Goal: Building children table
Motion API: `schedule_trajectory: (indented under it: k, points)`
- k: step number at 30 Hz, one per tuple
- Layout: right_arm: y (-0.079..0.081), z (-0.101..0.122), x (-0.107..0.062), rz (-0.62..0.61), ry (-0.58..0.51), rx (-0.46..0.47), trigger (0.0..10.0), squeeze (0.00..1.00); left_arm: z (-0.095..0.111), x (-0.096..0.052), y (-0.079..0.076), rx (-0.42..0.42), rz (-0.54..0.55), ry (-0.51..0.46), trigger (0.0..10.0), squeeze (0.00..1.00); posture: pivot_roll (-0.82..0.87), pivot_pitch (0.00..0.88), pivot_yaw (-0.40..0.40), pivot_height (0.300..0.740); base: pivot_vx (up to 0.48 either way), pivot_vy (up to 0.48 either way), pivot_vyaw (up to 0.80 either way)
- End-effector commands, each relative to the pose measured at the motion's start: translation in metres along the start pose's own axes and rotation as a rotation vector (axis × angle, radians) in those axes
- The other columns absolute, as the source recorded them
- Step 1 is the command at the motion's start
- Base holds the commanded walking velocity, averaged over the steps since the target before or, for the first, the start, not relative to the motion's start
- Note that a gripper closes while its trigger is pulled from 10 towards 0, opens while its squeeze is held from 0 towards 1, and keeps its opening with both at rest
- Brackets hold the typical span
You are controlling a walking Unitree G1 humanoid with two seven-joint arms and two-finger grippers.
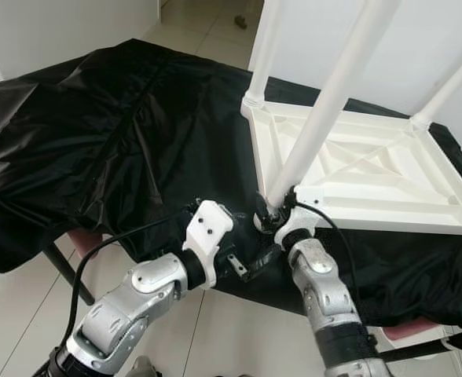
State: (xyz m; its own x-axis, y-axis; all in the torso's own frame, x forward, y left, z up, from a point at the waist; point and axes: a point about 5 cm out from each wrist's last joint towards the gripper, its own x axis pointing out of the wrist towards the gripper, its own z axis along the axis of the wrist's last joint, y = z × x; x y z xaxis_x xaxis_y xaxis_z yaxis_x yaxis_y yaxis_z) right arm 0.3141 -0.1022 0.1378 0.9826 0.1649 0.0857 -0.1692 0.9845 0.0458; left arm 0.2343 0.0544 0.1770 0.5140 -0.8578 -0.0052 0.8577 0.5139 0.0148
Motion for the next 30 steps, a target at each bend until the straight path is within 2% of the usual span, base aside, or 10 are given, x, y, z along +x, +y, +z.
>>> schedule_trajectory:
  k: [1, 5, 6, 7, 11, 12, 15, 28, 29, 30]
  points:
    - [0.004, -0.014, -0.008, -0.012, 0.074, -0.019, 0.0, 0.0, -0.002, 0.002, -0.011, -0.013, -0.111, 0.009, 10.0, 0.0, 0.12, 0.133, -0.156, 0.74, 0.0, 0.0, 0.0]
    - [0.007, -0.014, -0.01, -0.008, 0.086, -0.016, 0.0, 0.0, -0.002, 0.002, -0.012, -0.016, -0.114, 0.01, 10.0, 0.0, 0.12, 0.132, -0.158, 0.74, 0.0, 0.0, 0.0]
    - [0.006, -0.015, -0.01, -0.022, 0.099, -0.019, 7.9, 0.0, -0.003, 0.002, -0.012, -0.018, -0.115, 0.01, 10.0, 0.0, 0.12, 0.133, -0.16, 0.74, 0.0, 0.0, 0.0]
    - [0.005, -0.016, -0.01, -0.029, 0.108, -0.021, 10.0, 0.0, -0.003, 0.002, -0.012, -0.019, -0.115, 0.01, 10.0, 0.0, 0.12, 0.133, -0.16, 0.74, 0.0, 0.0, 0.0]
    - [0.004, -0.015, -0.011, -0.025, 0.109, -0.039, 10.0, 0.0, -0.003, 0.002, -0.012, -0.019, -0.114, 0.01, 10.0, 0.0, 0.12, 0.132, -0.163, 0.74, 0.0, 0.0, 0.0]
    - [0.002, -0.012, -0.012, -0.006, 0.093, -0.024, 10.0, 0.67, -0.003, 0.002, -0.012, -0.02, -0.111, 0.009, 10.0, 0.0, 0.12, 0.133, -0.163, 0.74, 0.0, 0.0, 0.0]
    - [-0.002, -0.008, -0.014, 0.017, 0.071, -0.01, 10.0, 1.0, -0.003, 0.002, -0.012, -0.02, -0.109, 0.01, 10.0, 0.0, 0.12, 0.133, -0.163, 0.74, 0.0, 0.0, 0.0]
    - [-0.038, 0.019, -0.021, 0.356, -0.01, -0.086, 10.0, 1.0, -0.004, -0.002, -0.01, -0.014, -0.106, 0.024, 10.0, 0.0, 0.11, 0.145, -0.157, 0.74, 0.0, 0.0, 0.0]
    - [-0.042, 0.023, -0.019, 0.388, -0.027, -0.101, 10.0, 0.0, -0.003, -0.002, -0.009, -0.012, -0.103, 0.024, 10.0, 0.0, 0.12, 0.144, -0.156, 0.74, 0.0, 0.0, 0.0]
    - [-0.044, 0.026, -0.017, 0.409, -0.039, -0.113, 10.0, 0.0, -0.003, -0.003, -0.008, -0.011, -0.1, 0.024, 10.0, 0.0, 0.12, 0.144, -0.156, 0.74, 0.0, 0.0, 0.0]
